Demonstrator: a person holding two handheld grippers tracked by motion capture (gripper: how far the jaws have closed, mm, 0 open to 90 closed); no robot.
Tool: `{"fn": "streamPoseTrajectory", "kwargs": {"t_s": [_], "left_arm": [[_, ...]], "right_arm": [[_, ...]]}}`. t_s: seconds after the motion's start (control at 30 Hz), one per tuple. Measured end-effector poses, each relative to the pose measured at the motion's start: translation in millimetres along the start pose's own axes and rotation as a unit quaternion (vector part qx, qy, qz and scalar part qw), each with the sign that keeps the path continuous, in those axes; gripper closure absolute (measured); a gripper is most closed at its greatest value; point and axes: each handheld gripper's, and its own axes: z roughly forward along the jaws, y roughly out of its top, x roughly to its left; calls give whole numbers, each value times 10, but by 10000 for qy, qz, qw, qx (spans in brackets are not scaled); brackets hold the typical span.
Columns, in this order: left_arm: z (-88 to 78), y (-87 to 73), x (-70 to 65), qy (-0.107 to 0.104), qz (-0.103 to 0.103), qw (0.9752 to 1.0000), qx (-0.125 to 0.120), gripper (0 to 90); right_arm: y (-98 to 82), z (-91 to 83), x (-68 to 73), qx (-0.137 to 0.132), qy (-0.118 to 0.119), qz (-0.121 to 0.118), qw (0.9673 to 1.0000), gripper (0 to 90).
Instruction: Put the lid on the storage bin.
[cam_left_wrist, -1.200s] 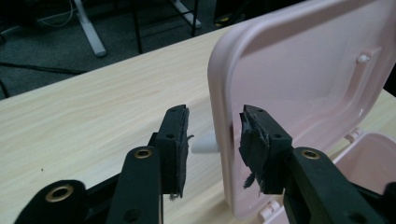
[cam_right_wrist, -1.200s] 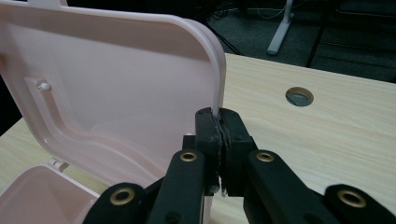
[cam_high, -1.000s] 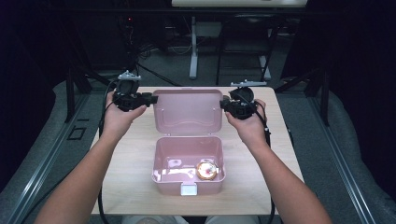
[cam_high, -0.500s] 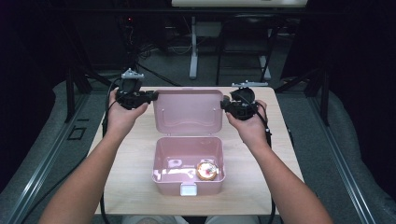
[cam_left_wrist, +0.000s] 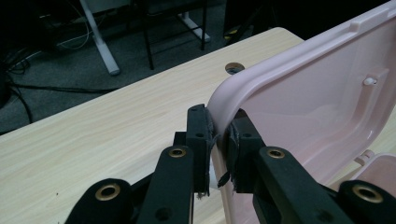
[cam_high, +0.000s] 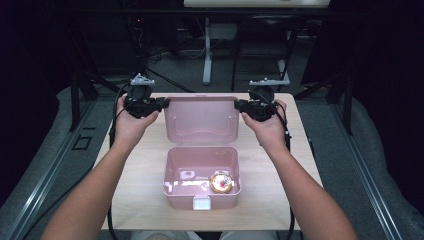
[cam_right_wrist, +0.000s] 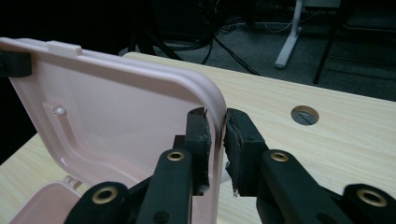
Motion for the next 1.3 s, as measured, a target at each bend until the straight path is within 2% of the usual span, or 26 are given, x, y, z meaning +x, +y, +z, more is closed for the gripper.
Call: {"fn": "streamPoseTrajectory", "kwargs": {"t_s": [0.1, 0.23, 0.43, 0.6, 0.93, 1.3], "left_arm": [[-2, 2, -4, -4, 2, 10000, 4, 808], [3, 6, -7, 9, -9, 10000, 0, 808], [11, 18, 2, 9, -1, 10000, 22, 809], [1, 47, 9, 35, 5, 10000, -68, 809], [4, 112, 37, 65, 14, 9998, -192, 806], [64, 113, 67, 72, -24, 9998, -188, 805]], "right_arm": [[22, 34, -15, 13, -4, 25, 10000, 801], [21, 44, 11, 10, -140, -99, 9999, 814], [32, 46, 26, 37, -210, -144, 9997, 817], [64, 43, 29, 16, -236, -170, 9996, 818], [146, 65, 31, -152, -304, -123, 9993, 818], [156, 136, -3, -123, -335, -80, 9993, 821]]}}
